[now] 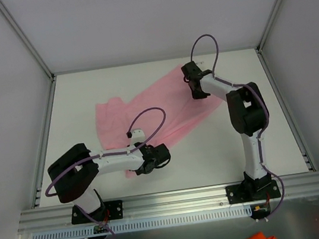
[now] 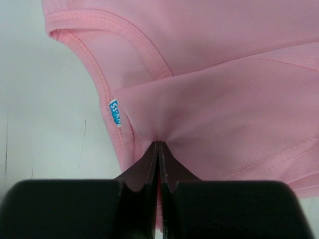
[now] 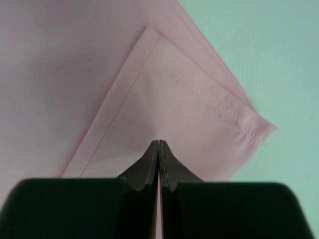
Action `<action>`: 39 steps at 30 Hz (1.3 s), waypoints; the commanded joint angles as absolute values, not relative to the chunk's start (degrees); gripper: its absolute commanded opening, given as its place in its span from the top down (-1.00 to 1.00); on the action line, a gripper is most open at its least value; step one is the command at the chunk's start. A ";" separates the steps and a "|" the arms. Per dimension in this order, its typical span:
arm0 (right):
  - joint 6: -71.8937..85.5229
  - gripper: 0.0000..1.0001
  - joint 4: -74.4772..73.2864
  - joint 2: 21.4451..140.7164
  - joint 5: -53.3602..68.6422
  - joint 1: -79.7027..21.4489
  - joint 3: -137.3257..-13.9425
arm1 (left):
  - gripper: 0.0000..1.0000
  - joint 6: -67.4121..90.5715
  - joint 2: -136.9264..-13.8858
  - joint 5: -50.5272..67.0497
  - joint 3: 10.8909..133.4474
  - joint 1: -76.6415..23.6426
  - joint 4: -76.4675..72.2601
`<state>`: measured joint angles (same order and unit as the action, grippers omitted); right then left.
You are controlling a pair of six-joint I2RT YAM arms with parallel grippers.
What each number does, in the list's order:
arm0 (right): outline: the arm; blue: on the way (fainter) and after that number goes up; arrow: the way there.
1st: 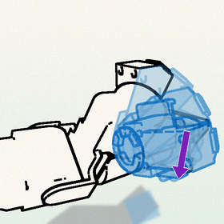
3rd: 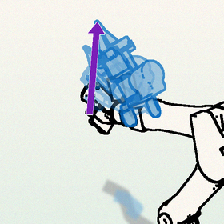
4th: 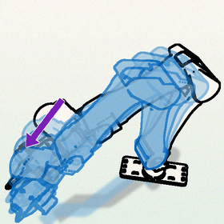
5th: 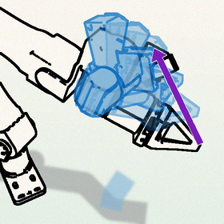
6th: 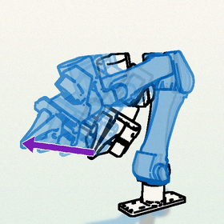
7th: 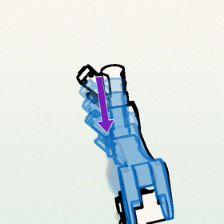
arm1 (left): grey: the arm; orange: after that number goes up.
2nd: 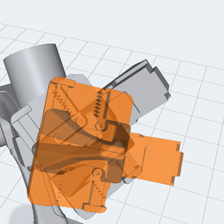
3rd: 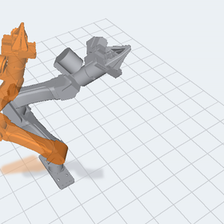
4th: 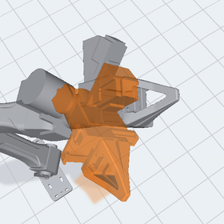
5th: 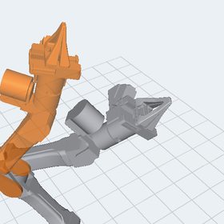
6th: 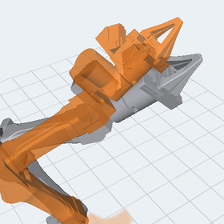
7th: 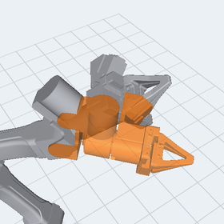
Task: Fold and stack the t-shirts
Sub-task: Fold the flattened tshirt in 1/3 of the way
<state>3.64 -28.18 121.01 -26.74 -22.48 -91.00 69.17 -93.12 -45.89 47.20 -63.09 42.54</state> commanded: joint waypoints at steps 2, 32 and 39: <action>1.76 0.98 -24.19 115.94 -29.00 -22.50 -89.30 | 1.00 68.47 -95.26 -47.02 49.83 -63.90 43.15; 1.41 0.96 -23.47 74.18 -31.11 -25.58 -72.33 | 1.00 51.25 -91.24 -25.32 44.65 -35.96 17.41; 0.71 0.95 -22.68 73.48 -29.10 -25.75 -70.58 | 1.00 47.73 -88.06 -22.51 46.22 -25.41 17.58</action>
<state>1.83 -24.01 75.31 -29.54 -25.23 -71.29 50.96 -88.97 -26.55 45.39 -27.79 17.02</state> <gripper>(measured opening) 0.024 0.003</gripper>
